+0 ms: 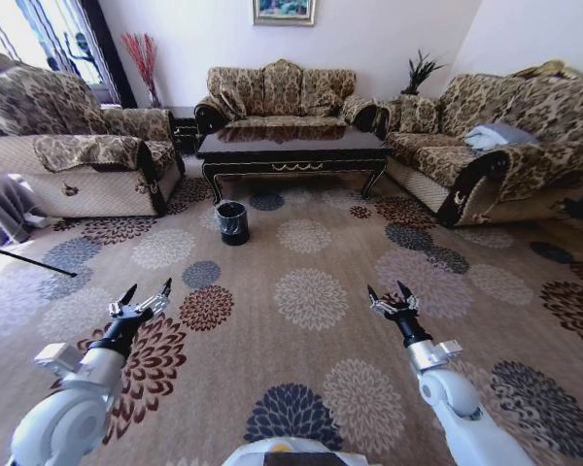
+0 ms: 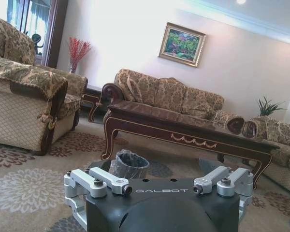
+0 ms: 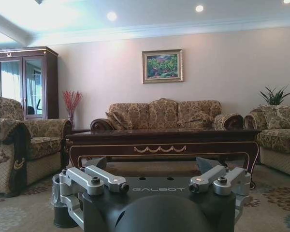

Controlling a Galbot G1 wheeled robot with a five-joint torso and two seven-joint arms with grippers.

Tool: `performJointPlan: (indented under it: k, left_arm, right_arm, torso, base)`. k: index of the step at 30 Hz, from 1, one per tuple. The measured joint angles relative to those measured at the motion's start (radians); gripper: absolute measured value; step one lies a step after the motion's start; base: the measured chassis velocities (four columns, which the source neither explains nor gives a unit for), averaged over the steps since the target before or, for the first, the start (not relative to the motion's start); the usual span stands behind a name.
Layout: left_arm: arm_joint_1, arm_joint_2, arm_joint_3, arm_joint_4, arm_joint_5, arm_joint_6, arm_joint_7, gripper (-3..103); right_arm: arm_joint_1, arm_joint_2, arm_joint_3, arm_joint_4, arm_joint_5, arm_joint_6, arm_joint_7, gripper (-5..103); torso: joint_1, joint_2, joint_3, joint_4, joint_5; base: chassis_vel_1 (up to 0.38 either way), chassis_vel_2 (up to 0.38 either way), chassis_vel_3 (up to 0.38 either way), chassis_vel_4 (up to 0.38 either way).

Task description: Move to the front of the table and pick up the trash from the floor, then place it into the trash bin.

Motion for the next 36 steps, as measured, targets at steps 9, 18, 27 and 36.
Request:
performJointPlan:
  k: [9, 18, 27, 36]
  left_arm:
    - [0.002, 0.001, -0.007, -0.01, -0.028, 0.027, -0.009, 100]
    - [-0.002, 0.004, -0.009, -0.009, -0.03, 0.03, -0.011, 100]
    - [-0.004, 0.004, -0.008, -0.006, -0.024, 0.03, -0.009, 100]
    - [-0.002, 0.007, -0.009, -0.004, -0.02, 0.028, -0.007, 100]
  right_arm:
    - [0.0, 0.002, 0.0, 0.001, 0.0, 0.0, 0.0, 100]
    - [-0.001, 0.004, 0.0, 0.001, -0.001, 0.0, 0.0, 100]
    - [-0.003, 0.008, 0.001, 0.0, -0.001, 0.0, 0.0, 100]
    - [-0.003, 0.008, 0.001, 0.0, -0.002, 0.0, 0.0, 100]
  torso:
    - [0.011, 0.038, 0.027, 0.0, 0.0]
    - [0.026, 0.077, 0.051, 0.0, 0.0]
    - [0.04, 0.113, 0.073, 0.0, 0.0]
    - [0.055, 0.152, 0.098, 0.0, 0.0]
  base:
    - [0.0, 0.0, 0.0, 0.0]
    - [0.0, 0.0, 0.0, 0.0]
    - [0.0, 0.0, 0.0, 0.0]
    - [0.0, 0.0, 0.0, 0.0]
